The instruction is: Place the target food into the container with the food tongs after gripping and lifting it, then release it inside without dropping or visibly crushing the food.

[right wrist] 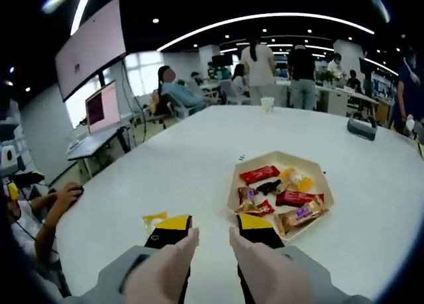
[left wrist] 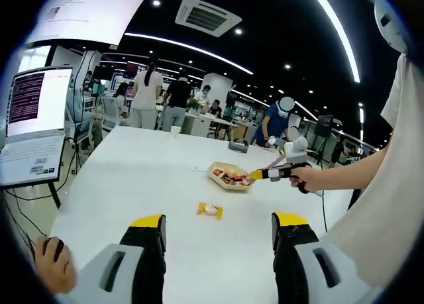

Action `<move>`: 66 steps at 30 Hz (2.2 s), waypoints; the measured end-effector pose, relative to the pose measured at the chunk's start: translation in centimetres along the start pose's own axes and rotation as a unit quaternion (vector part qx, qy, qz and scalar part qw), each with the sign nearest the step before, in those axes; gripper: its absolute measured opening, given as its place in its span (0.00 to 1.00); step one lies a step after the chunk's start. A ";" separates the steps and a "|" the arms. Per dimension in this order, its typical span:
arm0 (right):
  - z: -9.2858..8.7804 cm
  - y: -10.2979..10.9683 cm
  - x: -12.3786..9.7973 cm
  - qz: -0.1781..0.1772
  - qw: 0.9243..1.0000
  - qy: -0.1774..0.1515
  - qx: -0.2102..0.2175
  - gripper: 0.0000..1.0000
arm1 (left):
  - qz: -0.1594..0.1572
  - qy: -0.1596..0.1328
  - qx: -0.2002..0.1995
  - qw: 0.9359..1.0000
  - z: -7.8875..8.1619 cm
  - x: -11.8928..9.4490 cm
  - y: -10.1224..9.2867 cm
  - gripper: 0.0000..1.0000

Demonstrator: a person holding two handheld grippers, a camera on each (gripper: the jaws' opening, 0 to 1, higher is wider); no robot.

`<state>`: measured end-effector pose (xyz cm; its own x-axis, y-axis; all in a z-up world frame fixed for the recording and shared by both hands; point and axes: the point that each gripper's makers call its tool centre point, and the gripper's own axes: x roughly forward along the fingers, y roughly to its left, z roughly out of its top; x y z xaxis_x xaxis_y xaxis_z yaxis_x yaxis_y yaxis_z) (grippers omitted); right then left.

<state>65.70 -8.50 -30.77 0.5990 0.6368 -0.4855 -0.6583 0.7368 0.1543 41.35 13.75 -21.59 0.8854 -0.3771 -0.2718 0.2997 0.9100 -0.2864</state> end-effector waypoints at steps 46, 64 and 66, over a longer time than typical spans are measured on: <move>-1.6 7.7 2.9 0.102 0.993 0.032 -0.044 0.27 | 0.015 -0.021 -0.016 1.000 0.2 0.8 -0.4 0.64; -1.4 8.9 5.3 0.118 0.991 0.045 -0.048 0.27 | 0.042 -0.047 -0.044 0.997 1.4 0.3 2.7 0.64; -1.5 9.0 5.5 0.119 0.991 0.046 -0.049 0.28 | 0.043 -0.046 -0.040 0.997 1.4 0.2 2.8 0.64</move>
<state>62.41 1.27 -33.33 0.3803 0.7626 -0.5232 -0.8196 0.5400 0.1913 42.89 16.46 -21.16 0.9364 -0.2779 -0.2145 0.1952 0.9200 -0.3399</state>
